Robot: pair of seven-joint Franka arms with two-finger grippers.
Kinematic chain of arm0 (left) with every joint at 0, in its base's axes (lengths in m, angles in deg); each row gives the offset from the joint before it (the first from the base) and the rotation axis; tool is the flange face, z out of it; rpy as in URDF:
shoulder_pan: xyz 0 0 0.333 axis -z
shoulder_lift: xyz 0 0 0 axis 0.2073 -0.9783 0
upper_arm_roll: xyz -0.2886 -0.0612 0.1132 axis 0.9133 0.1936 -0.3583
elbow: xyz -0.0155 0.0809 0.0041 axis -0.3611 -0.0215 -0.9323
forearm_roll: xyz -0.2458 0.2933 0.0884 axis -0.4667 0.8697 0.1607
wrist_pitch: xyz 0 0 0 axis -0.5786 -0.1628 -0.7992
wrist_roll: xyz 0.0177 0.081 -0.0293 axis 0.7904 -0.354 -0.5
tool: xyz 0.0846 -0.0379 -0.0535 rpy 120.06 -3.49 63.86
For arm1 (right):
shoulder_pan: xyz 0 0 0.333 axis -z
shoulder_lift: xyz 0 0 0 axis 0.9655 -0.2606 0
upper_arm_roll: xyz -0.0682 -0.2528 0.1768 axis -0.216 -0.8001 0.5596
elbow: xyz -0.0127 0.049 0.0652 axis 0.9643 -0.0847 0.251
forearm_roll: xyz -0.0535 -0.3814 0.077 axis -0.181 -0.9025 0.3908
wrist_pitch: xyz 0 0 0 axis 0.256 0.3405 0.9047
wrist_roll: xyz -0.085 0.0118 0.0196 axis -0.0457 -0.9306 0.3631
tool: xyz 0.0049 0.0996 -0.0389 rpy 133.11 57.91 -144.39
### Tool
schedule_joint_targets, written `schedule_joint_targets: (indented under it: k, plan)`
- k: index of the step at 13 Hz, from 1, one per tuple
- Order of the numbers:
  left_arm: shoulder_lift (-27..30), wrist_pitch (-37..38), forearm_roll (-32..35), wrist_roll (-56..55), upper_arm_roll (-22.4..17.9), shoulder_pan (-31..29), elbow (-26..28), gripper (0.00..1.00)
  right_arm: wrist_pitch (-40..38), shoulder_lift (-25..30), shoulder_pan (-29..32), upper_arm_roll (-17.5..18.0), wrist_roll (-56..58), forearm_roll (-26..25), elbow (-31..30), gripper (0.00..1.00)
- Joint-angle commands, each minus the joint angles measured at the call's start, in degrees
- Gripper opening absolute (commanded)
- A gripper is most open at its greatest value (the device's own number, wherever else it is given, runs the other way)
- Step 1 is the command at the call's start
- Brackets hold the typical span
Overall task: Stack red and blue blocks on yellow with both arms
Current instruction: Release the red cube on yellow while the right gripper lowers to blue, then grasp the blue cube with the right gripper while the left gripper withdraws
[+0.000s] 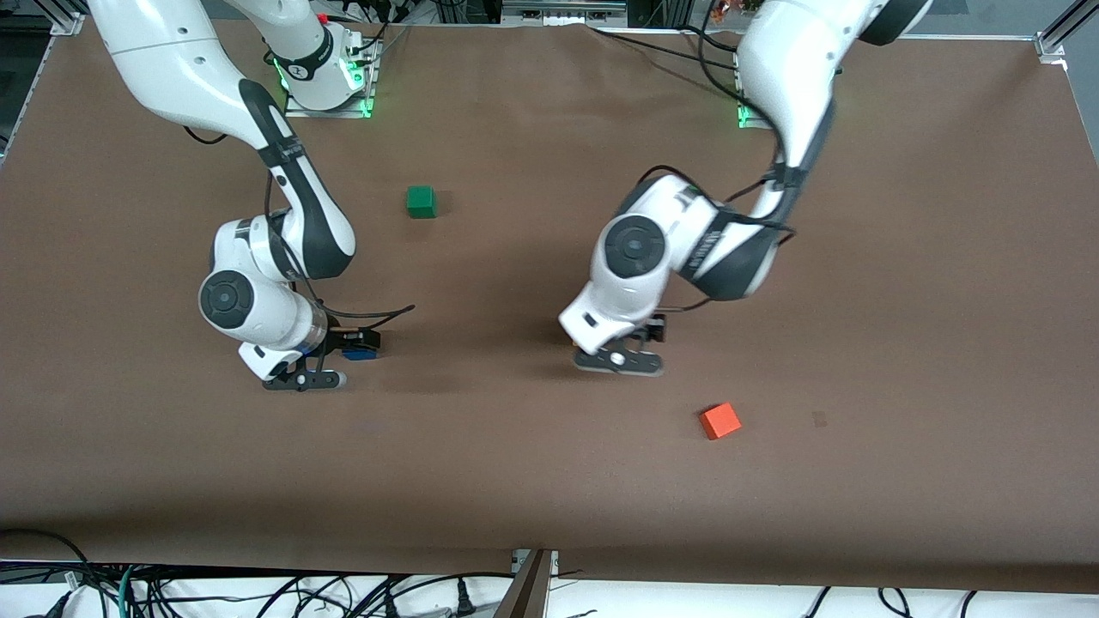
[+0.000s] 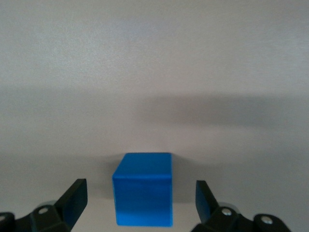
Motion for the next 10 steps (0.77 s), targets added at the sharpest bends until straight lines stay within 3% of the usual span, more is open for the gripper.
schedule_joint_targets:
  k: [1, 4, 6, 10]
  plan:
    - [3.3, 5.8, 0.2, 0.6, 0.6, -6.5, -6.4, 1.0, 2.4, -0.3, -0.3, 0.0, 0.1, 0.8, -0.9, 0.97]
    - [9.4, 6.2, 0.1, 6.8, 1.0, -14.4, -6.1, 1.0, 2.8, -0.8, -0.5, 0.0, 0.3, 0.8, -1.0, 0.88]
    - [12.0, 10.9, 0.0, 14.4, 1.0, -19.0, -6.1, 1.0, 2.9, -0.8, -0.5, 0.0, 0.7, 0.8, -1.0, 0.78]
    - [15.3, 18.3, 0.1, 15.5, 0.7, -24.4, -6.2, 1.0, 3.0, -0.8, -0.5, 0.0, 0.8, 0.6, -1.6, 0.66]
